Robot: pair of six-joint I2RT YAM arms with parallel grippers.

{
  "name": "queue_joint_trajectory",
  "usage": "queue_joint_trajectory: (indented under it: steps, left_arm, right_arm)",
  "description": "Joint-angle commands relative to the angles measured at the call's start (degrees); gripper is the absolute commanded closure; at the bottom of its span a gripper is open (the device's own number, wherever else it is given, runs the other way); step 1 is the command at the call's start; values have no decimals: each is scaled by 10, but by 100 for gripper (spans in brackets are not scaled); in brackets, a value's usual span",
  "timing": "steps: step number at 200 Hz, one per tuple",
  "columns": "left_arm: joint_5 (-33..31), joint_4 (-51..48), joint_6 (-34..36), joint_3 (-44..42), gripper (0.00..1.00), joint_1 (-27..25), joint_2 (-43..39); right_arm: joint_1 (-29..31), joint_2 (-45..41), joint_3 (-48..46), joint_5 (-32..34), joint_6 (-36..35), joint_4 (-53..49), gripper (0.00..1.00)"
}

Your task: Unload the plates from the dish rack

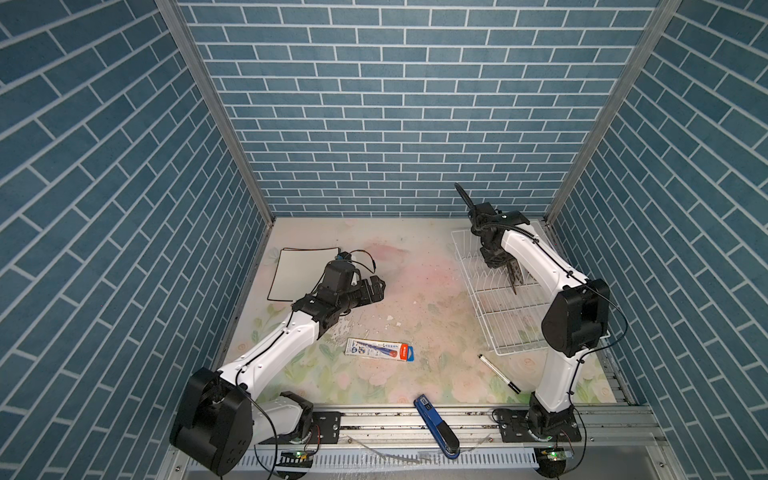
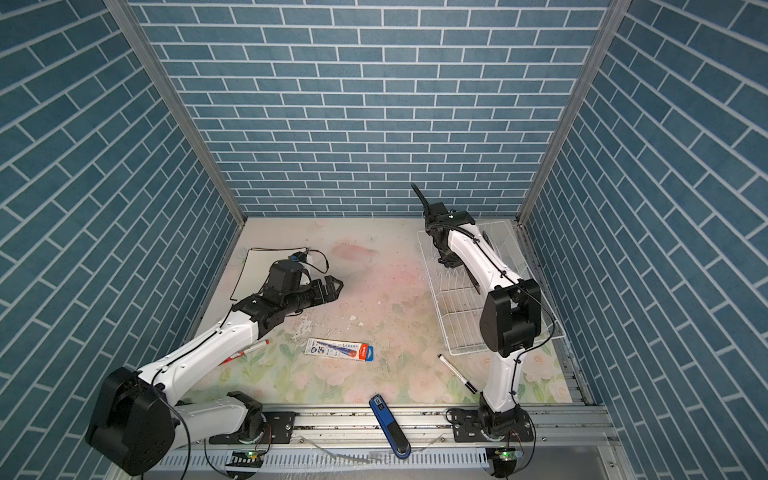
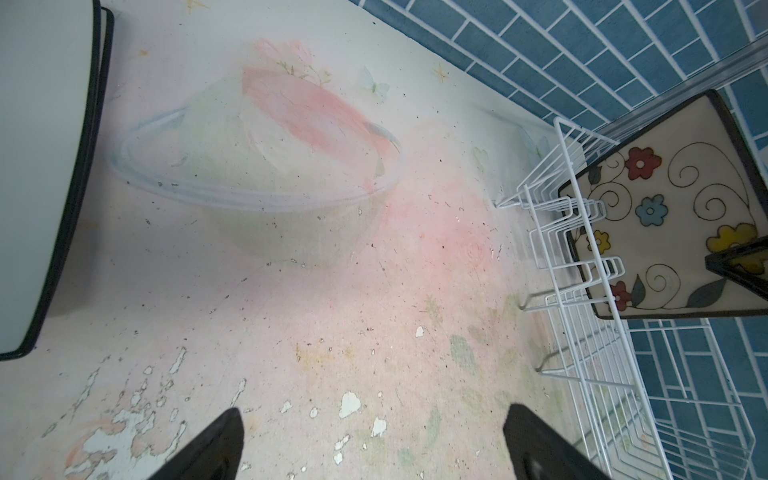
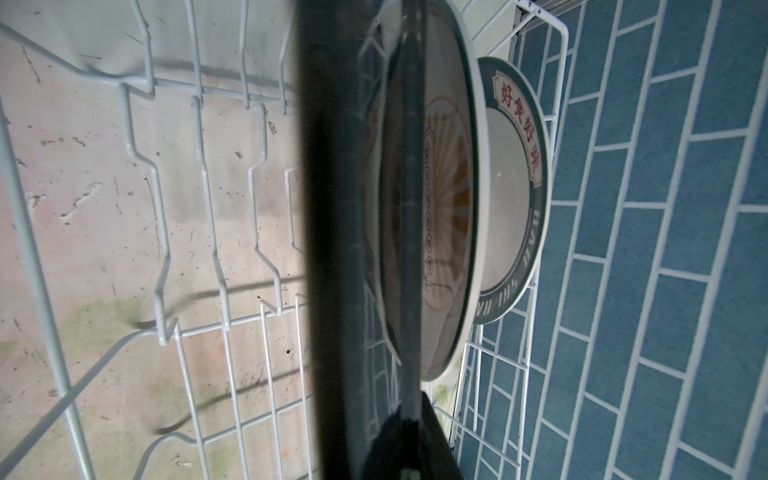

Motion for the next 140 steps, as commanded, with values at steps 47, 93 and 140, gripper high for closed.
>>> queue_joint_trajectory:
  steps: [47, 93, 140]
  left_arm:
    - [3, -2, 1, -13, 0, 4, -9]
    - [3, -2, 0, -13, 0, 4, -12]
    - [4, -2, -1, -14, 0, 4, -13]
  right_arm:
    - [15, -21, 34, 18, -20, -10, 100]
    - [18, -29, 37, 19, -18, -10, 100]
    - [23, -33, 46, 21, -19, -15, 100]
